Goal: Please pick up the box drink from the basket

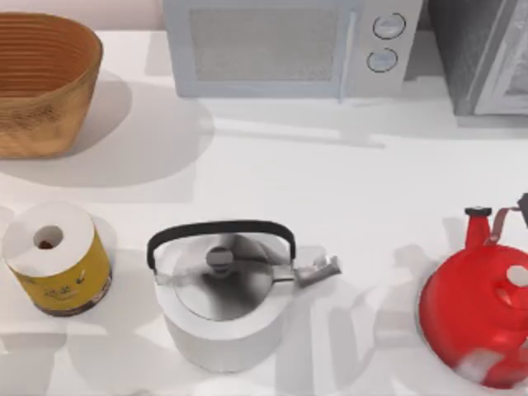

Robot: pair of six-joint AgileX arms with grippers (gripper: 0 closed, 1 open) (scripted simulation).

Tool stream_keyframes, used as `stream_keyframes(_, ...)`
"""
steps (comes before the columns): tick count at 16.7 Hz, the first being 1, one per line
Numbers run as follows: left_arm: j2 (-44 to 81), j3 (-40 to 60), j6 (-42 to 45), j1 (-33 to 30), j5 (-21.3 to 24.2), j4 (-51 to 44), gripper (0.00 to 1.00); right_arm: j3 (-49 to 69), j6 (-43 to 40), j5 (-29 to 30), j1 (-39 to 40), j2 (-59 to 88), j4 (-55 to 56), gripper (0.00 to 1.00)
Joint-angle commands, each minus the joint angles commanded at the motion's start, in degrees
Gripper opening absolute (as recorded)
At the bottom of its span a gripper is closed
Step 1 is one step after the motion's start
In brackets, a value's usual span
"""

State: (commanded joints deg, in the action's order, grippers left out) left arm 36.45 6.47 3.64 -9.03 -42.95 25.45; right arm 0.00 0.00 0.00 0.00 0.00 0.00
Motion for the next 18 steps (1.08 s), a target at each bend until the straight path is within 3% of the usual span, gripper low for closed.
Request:
stream_keyframes(7, 6.4, 0.3, -1.4, 0.3, -1.7, 12.0, 0.0, 0.0, 0.0, 0.0, 0.0, 0.0, 0.0, 1.0)
stream_keyframes(18, 11.8, -0.5, -1.5, 1.7, -0.3, 17.7, 0.0, 0.0, 0.0, 0.0, 0.0, 0.0, 0.0, 1.0)
